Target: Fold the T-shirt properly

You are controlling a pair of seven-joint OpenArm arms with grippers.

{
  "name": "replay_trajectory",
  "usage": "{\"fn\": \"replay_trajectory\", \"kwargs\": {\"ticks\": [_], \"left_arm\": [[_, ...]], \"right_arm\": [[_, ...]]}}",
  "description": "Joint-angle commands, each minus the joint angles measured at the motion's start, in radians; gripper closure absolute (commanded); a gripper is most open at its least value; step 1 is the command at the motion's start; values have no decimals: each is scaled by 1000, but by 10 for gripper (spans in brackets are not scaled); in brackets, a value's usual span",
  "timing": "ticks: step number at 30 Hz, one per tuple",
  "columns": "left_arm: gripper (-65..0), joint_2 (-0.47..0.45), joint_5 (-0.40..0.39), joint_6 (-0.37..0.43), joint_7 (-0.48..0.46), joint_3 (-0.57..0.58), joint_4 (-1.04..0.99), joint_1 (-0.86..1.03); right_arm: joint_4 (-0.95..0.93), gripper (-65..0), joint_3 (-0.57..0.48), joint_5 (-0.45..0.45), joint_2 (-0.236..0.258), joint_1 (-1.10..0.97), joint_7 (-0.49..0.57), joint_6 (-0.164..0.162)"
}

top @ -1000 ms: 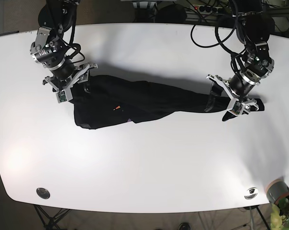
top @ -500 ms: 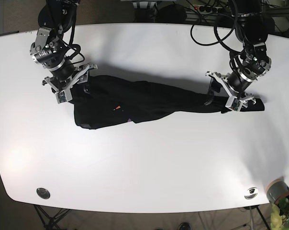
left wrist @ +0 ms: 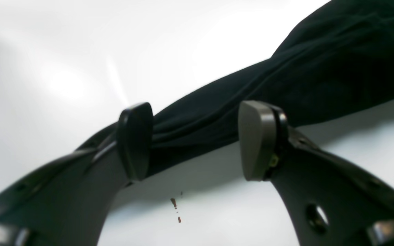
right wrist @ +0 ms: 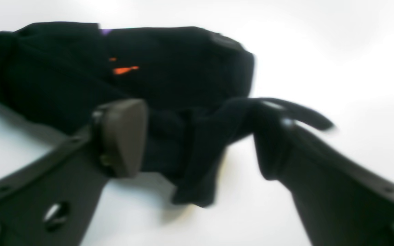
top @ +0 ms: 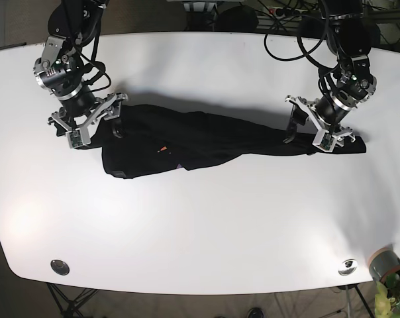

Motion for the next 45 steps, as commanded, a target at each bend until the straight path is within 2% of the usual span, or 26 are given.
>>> {"fn": "replay_trajectory", "kwargs": {"ticks": [1, 8, 18, 20, 24, 28, 36, 39, 45], "left_arm": [[-372, -12, -18, 2, -27, -6, 22, -2], [-372, -11, -18, 2, -27, -6, 20, -2], [-372, -11, -18, 2, -27, -6, 16, -2], [-372, -11, -18, 2, -27, -6, 16, 0], [-372, -9, -18, 2, -27, -6, 16, 1], [-372, -11, -18, 2, -27, -6, 16, 1], [-372, -12, -18, 2, -27, -6, 14, 1], [-372, -12, -17, 2, -27, -6, 13, 1], [-372, -12, -17, 2, -27, -6, -9, -2]], "right_arm": [[11, -518, 10, 12, 8, 8, 24, -3], [-38, -493, 11, 12, 7, 16, 24, -3], [-236, -493, 4, 3, 18, 186, 23, -1], [-273, -491, 2, 3, 39, 224, 23, 1], [-377, -490, -67, 3, 82, 286, 23, -3], [-482, -490, -81, 3, 100, 333, 27, -3], [-509, -488, -88, 10, 93, 332, 24, 1], [-509, -488, -95, 10, 65, 304, 24, 4], [-512, -487, -95, 3, 53, 292, 29, 2]]}}
